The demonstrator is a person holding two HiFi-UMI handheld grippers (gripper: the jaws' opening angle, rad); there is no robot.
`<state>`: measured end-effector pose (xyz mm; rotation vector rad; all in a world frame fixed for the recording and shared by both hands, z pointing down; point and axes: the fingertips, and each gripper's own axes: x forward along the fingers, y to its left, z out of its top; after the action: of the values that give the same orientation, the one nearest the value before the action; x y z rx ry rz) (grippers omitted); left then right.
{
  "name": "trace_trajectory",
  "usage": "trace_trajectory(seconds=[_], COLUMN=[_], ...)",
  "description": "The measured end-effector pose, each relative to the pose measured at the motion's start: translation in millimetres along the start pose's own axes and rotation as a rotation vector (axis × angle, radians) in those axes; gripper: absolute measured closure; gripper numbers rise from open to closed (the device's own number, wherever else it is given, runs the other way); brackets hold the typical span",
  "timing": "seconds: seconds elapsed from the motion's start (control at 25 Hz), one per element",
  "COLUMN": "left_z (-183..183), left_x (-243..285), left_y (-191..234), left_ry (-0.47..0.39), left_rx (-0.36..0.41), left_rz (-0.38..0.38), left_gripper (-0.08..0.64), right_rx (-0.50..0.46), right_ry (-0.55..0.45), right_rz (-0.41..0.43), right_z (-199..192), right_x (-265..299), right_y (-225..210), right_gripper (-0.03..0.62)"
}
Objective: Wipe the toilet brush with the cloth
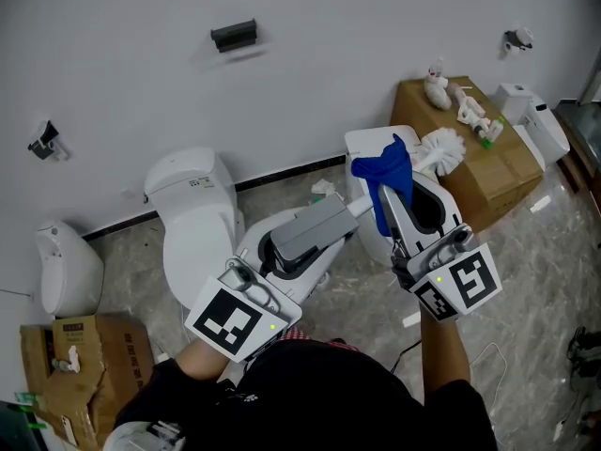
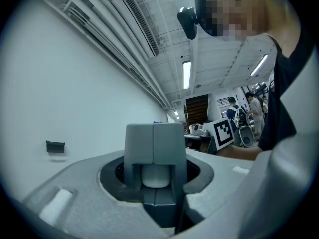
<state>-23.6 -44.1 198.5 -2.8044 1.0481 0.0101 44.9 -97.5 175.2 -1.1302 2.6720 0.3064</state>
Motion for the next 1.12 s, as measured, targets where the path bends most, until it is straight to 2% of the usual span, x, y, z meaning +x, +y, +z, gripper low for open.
trace_trajectory(seconds=[1.12], left_z=[2], left_x=[-2], left_y=[-5], left_ry=[0.006], left_rx=[0.000], left_rz=[-0.016], left_gripper=[0.399], right_rx=[0.001], right_ry=[0.020], right_rz=[-0.174], right_z=[-11], right_x=[-20], right_y=[-60], right_gripper=[0.528])
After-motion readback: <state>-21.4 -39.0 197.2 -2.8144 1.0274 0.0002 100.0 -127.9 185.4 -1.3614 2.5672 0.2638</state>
